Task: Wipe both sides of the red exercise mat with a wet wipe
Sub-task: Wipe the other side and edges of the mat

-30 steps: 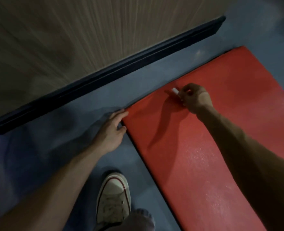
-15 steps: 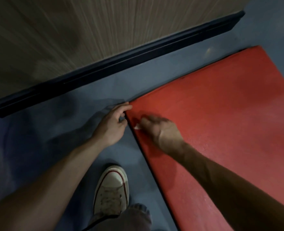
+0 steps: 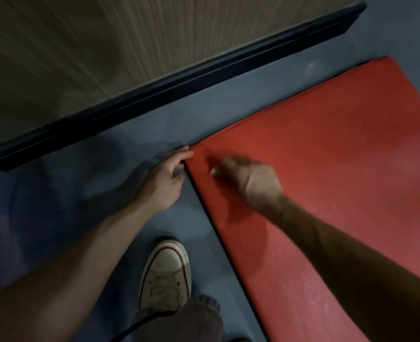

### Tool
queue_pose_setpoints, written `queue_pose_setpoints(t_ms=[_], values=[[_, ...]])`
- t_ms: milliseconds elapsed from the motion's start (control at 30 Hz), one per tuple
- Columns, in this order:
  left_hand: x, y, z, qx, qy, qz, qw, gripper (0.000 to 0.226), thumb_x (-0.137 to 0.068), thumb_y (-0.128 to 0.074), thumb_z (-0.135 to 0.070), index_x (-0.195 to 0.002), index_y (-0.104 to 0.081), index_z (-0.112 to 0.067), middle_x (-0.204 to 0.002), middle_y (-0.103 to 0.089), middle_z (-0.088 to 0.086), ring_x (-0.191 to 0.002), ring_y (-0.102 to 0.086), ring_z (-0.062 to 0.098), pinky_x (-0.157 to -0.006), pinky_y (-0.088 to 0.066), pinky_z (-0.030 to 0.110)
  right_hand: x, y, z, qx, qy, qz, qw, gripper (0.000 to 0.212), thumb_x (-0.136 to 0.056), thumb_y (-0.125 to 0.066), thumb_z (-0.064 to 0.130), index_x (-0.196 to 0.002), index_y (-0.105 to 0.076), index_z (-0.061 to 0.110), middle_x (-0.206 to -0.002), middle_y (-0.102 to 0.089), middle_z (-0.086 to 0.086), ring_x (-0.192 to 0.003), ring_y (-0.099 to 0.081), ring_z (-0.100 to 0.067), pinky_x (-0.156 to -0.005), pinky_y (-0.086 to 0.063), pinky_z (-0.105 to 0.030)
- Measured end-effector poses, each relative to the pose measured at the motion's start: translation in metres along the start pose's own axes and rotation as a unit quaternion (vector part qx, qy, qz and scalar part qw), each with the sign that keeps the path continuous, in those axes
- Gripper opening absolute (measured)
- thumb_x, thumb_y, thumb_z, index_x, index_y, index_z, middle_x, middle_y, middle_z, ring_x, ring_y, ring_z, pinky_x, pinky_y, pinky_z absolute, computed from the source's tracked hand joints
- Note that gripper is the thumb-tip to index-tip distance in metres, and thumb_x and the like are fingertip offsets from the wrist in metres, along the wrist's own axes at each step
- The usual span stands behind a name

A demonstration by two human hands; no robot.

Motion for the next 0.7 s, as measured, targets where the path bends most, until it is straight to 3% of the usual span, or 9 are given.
queue_pose_setpoints(t_ms=[100,167,267,333,400,433,567,633,700], values=[[0.003,0.003,0.004,0.028,0.025,-0.019,0.999,0.058,-0.093,-0.043,0.014,-0.138,-0.057,-0.022,-0.133,-0.057,-0.016,-0.098,-0.062,-0.004,-0.075,-0.044,0.003,-0.030,0.046,-0.088,0.046,-0.205,-0.095,0.973,0.034,-0.103,-0.043,0.050,-0.114,-0.059,0.022,-0.111,-0.070,-0.008,-0.099,-0.067,-0.036,-0.071,-0.044,-0.037],[0.002,0.006,0.014,0.065,0.047,-0.042,0.996,0.062,-0.090,-0.041,0.017,-0.139,-0.055,-0.020,-0.134,-0.059,-0.010,-0.098,-0.062,-0.007,-0.079,-0.048,0.010,-0.035,0.054,-0.098,0.032,-0.248,-0.125,0.960,0.031,-0.105,-0.044,0.046,-0.114,-0.058,0.020,-0.109,-0.069,-0.014,-0.099,-0.064,-0.040,-0.072,-0.041,-0.040],[0.003,0.007,0.036,0.123,0.092,-0.069,0.986,0.065,-0.085,-0.040,0.021,-0.132,-0.055,-0.023,-0.136,-0.062,0.000,-0.095,-0.068,0.005,-0.082,-0.048,0.021,-0.036,0.015,-0.048,0.038,-0.201,-0.076,0.976,0.025,-0.106,-0.043,0.032,-0.122,-0.058,0.020,-0.109,-0.067,-0.013,-0.097,-0.065,-0.038,-0.075,-0.046,-0.041],[0.007,0.008,0.043,0.144,0.107,-0.086,0.980,0.064,-0.086,-0.041,0.022,-0.127,-0.055,-0.025,-0.132,-0.064,0.001,-0.100,-0.069,0.015,-0.084,-0.051,0.026,-0.030,-0.018,0.022,0.006,-0.059,-0.042,0.997,0.024,-0.102,-0.045,0.025,-0.113,-0.064,0.017,-0.099,-0.067,-0.011,-0.087,-0.065,-0.035,-0.073,-0.049,-0.040],[0.011,0.009,0.048,0.152,0.117,-0.097,0.977,0.061,-0.086,-0.046,0.021,-0.124,-0.056,-0.026,-0.126,-0.064,-0.001,-0.113,-0.066,0.022,-0.093,-0.055,0.037,-0.020,-0.038,0.073,-0.011,0.090,-0.002,0.996,0.028,-0.098,-0.044,0.028,-0.099,-0.067,0.013,-0.085,-0.066,-0.011,-0.072,-0.064,-0.033,-0.066,-0.052,-0.039],[0.012,0.009,0.051,0.156,0.120,-0.101,0.975,0.059,-0.085,-0.050,0.018,-0.123,-0.056,-0.027,-0.124,-0.064,-0.001,-0.115,-0.066,0.025,-0.098,-0.054,0.042,-0.022,-0.037,0.076,0.009,0.121,0.001,0.993,0.029,-0.098,-0.044,0.030,-0.097,-0.067,0.012,-0.085,-0.066,-0.011,-0.072,-0.065,-0.033,-0.065,-0.053,-0.040],[0.017,0.008,0.053,0.161,0.135,-0.104,0.972,0.056,-0.085,-0.049,0.014,-0.121,-0.056,-0.028,-0.127,-0.066,-0.002,-0.097,-0.072,0.024,-0.087,-0.053,0.041,-0.066,-0.003,0.000,0.067,-0.050,-0.013,0.996,0.036,-0.105,-0.043,0.044,-0.118,-0.059,0.015,-0.113,-0.065,-0.010,-0.106,-0.062,-0.034,-0.087,-0.046,-0.040],[0.017,0.005,0.047,0.163,0.133,-0.099,0.973,0.059,-0.086,-0.044,0.018,-0.121,-0.057,-0.027,-0.127,-0.065,-0.001,-0.086,-0.071,0.015,-0.075,-0.050,0.033,-0.072,-0.001,-0.012,0.058,-0.041,-0.007,0.997,0.039,-0.104,-0.044,0.048,-0.123,-0.059,0.018,-0.116,-0.063,-0.009,-0.112,-0.059,-0.034,-0.092,-0.044,-0.040],[0.018,0.001,0.040,0.157,0.126,-0.090,0.975,0.059,-0.087,-0.042,0.019,-0.122,-0.057,-0.026,-0.124,-0.066,-0.001,-0.082,-0.069,0.013,-0.071,-0.049,0.030,-0.059,-0.013,0.009,0.019,0.040,0.027,0.999,0.036,-0.102,-0.048,0.044,-0.122,-0.063,0.018,-0.113,-0.065,-0.010,-0.108,-0.062,-0.035,-0.092,-0.046,-0.041]])
Point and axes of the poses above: each hand's wrist, its own x-axis away from the middle knuckle, its own y-axis out of the back of the hand, z = x × y, the point moved 10 cm from there along -x, towards the middle knuckle
